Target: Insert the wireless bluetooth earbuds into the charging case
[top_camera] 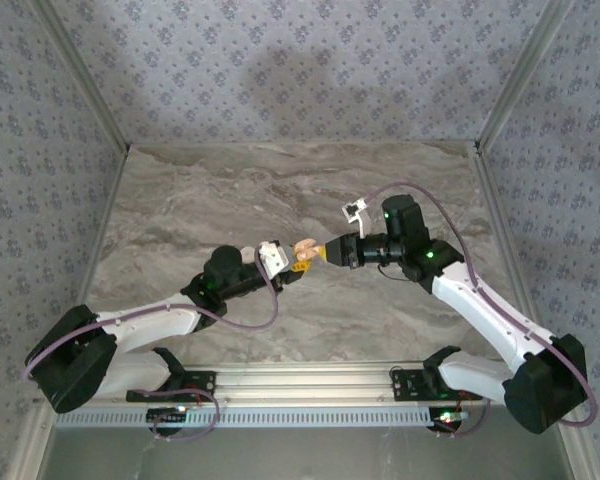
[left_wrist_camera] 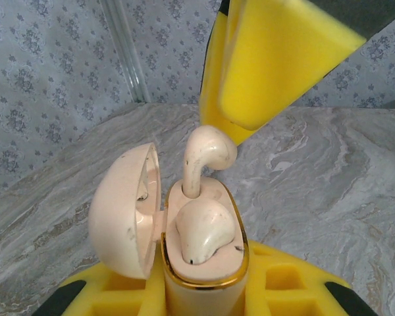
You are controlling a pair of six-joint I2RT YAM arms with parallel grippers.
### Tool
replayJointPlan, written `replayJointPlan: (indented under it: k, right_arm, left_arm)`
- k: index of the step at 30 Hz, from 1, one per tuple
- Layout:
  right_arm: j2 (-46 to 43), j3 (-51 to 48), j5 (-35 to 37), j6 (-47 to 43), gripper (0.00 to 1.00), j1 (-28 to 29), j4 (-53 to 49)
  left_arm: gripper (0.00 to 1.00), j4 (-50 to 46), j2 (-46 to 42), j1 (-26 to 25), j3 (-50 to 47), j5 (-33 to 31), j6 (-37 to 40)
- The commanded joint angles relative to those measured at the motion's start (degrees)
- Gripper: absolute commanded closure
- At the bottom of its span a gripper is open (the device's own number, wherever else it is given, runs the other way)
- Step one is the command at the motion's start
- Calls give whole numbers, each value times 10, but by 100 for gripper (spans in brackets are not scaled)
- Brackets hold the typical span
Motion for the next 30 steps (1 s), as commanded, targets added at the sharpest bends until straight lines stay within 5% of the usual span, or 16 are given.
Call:
replayJointPlan:
  k: [1,17,30]
  right_arm:
    - [8,15,-26,7,76,6,18]
    - [33,28,-30,8,82,37,30]
    - [-8,48,-8,-18,74,16,-14]
  left_arm:
    - [89,17,-17,-3,8,5,7]
    - [89,16,-17,-3,7,5,7]
    - [89,16,-23,-3,1,4,7]
